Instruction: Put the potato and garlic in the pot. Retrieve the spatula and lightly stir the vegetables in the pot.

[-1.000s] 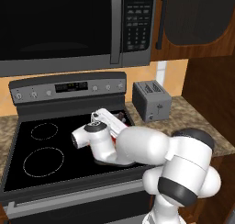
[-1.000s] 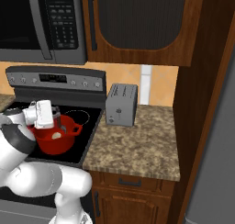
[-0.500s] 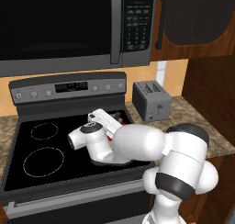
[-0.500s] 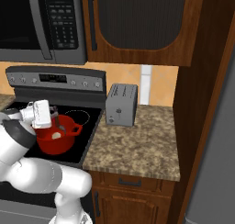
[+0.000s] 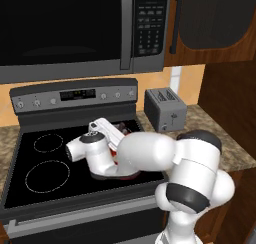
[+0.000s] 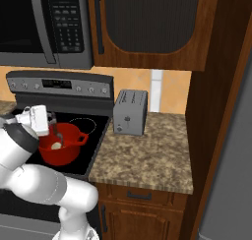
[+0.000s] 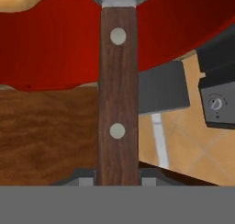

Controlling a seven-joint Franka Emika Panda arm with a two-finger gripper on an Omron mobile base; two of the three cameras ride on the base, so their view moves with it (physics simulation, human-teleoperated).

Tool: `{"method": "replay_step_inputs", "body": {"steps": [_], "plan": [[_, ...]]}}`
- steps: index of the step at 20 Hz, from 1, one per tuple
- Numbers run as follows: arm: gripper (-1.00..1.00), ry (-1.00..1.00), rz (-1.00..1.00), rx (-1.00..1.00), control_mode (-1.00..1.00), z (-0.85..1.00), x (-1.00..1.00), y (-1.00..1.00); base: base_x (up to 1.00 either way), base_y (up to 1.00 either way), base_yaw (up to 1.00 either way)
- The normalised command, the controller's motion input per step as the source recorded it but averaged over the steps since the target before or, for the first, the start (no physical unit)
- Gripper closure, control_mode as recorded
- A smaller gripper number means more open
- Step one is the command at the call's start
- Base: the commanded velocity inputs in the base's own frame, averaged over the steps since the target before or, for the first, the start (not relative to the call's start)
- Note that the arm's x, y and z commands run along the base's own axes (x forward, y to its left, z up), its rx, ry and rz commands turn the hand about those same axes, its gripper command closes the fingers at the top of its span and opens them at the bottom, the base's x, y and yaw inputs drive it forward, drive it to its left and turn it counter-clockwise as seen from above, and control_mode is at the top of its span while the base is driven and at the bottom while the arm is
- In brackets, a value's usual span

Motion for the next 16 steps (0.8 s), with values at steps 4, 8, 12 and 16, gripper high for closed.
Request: {"method": "replay_step_inputs", "body": {"steps": [4, 8, 12, 16], "plan": [[1.0, 0.03, -0.09, 0.02, -1.0, 0.2, 0.0, 0.0, 0.0, 0.0, 0.0], [1.0, 0.07, -0.16, 0.0, -1.0, -0.06, -0.18, -0.07, 0.0, 0.0, 0.0], [1.0, 0.0, -0.16, 0.0, -1.0, -0.2, -0.17, -0.17, 0.0, 0.0, 0.0], [1.0, 0.0, -0.07, -0.06, -1.0, -0.1, -0.03, -0.23, 0.0, 0.0, 0.0]]}}
